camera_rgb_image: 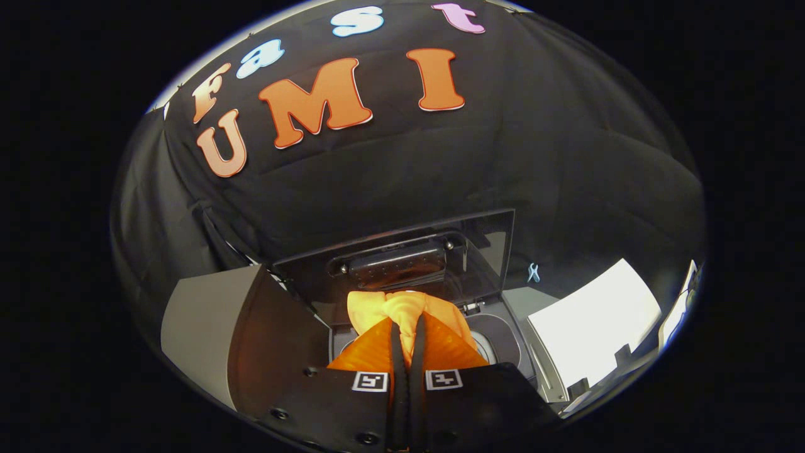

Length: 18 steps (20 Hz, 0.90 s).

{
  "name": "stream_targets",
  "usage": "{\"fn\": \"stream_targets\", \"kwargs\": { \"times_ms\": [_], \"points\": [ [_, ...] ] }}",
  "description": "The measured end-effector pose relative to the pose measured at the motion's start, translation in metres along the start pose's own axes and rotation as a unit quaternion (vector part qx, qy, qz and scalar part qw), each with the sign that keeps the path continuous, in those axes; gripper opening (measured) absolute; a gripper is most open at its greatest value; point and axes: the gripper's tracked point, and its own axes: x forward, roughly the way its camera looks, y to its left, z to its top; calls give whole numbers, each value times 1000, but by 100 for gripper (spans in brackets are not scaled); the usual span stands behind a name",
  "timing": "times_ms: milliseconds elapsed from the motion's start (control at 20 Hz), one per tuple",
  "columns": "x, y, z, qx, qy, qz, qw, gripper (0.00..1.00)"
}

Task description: Put the clothes into the washing machine and then close the washing machine lid.

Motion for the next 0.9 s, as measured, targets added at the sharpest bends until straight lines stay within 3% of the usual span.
{"fn": "stream_targets", "kwargs": {
  "times_ms": [450,900],
  "points": [
    [58,-20,-51,-18,50,4,999,8],
    [115,-39,-127,-45,120,-18,992,8]
  ]
}}
